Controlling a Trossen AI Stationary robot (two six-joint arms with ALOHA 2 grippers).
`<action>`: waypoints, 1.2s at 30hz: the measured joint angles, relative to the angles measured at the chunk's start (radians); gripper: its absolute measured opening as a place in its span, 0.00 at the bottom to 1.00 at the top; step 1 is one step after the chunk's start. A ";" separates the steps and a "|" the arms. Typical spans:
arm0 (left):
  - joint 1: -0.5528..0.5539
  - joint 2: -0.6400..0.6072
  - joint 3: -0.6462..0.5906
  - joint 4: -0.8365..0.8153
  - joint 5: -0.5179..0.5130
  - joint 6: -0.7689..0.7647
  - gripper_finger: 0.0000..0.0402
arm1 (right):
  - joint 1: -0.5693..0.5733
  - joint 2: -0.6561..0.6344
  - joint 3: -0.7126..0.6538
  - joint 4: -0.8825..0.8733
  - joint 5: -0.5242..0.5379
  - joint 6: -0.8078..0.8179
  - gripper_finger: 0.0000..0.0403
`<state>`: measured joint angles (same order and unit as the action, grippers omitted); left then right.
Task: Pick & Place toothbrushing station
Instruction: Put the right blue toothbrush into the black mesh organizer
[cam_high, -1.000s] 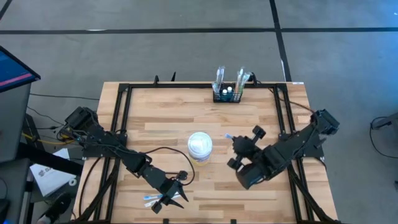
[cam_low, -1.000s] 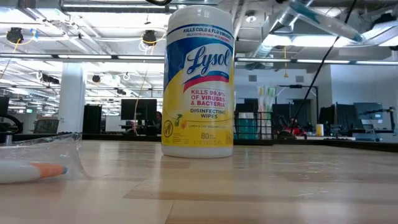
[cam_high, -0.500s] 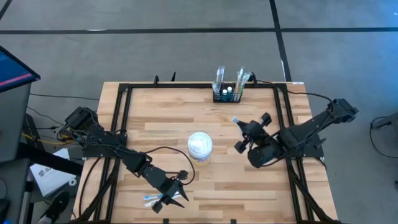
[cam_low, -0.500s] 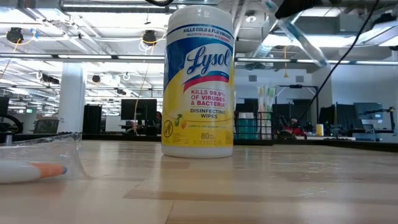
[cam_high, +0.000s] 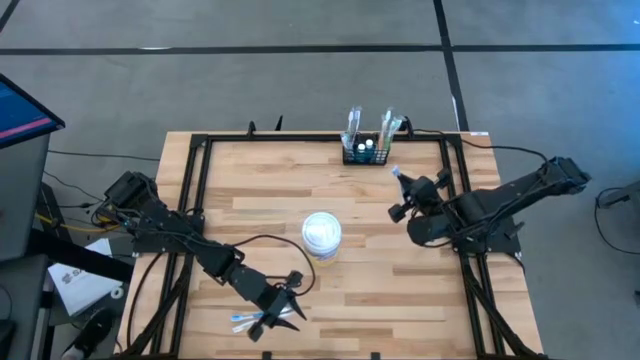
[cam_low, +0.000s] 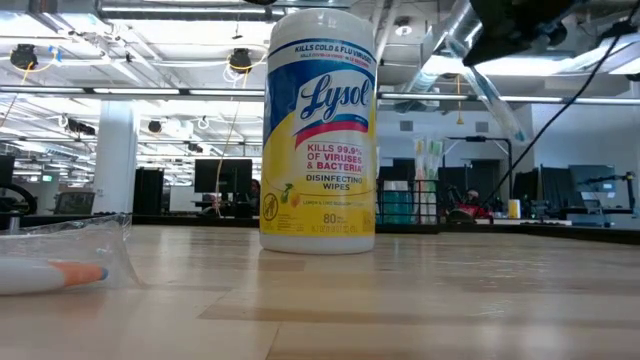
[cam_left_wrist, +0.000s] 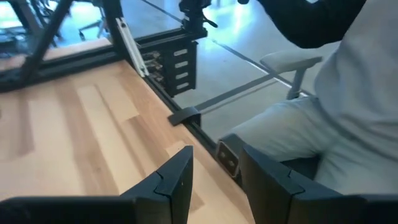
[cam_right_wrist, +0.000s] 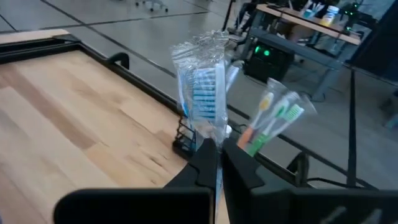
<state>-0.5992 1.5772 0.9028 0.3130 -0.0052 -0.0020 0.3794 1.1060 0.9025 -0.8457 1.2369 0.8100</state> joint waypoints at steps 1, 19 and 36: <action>0.003 0.000 0.000 0.002 -0.013 0.012 0.32 | -0.008 -0.015 -0.020 0.030 -0.002 -0.021 0.00; 0.070 0.000 0.001 0.018 -0.017 0.028 0.32 | -0.378 -0.246 -0.381 0.974 -0.372 -0.770 0.00; 0.125 0.000 0.001 0.023 -0.017 0.024 0.32 | -0.711 -0.234 -0.446 1.212 -0.681 -0.873 0.00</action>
<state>-0.4744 1.5772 0.9035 0.3361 -0.0220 0.0218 -0.3315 0.8719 0.4561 0.3663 0.5559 -0.0633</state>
